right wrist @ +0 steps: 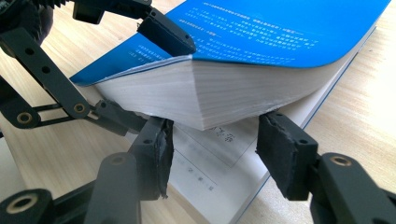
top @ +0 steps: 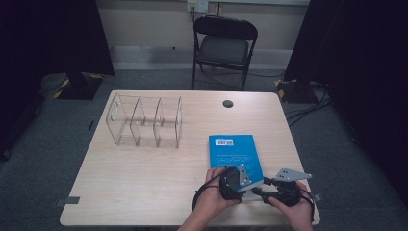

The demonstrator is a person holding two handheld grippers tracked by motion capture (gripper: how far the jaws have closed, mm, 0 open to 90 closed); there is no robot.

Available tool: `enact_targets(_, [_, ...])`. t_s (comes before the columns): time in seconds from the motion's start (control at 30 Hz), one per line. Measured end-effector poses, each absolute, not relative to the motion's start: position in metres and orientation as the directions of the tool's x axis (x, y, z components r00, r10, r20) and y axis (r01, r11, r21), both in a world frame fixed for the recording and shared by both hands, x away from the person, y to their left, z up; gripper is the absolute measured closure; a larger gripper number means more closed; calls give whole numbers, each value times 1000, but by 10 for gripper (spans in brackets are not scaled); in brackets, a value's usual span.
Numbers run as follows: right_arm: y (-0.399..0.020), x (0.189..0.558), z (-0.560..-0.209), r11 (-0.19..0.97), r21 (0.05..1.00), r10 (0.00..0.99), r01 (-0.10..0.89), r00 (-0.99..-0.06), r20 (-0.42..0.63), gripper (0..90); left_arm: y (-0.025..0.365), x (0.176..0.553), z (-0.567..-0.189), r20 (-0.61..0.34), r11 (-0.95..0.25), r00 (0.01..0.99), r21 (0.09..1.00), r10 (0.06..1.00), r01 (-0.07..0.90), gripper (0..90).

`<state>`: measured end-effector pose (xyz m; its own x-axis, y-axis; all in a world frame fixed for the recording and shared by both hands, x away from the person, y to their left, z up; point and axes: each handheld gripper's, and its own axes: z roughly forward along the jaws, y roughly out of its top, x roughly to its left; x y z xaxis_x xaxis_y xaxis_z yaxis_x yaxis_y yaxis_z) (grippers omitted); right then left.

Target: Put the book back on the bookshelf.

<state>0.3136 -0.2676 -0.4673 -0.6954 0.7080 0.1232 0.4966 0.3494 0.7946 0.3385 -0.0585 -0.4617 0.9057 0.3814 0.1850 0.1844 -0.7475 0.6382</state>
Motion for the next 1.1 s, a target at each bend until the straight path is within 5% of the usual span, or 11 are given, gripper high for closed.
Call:
enact_targets(0.4, [-277,321,-475,338,796,706,502,-695,138,269,-57,338,-453,158,-755,924,632,347,175,541])
enact_targets(1.1, [-286,324,-486,361,798,699,483,-706,111,204,-58,345,-433,85,-801,935,547,343,244,667])
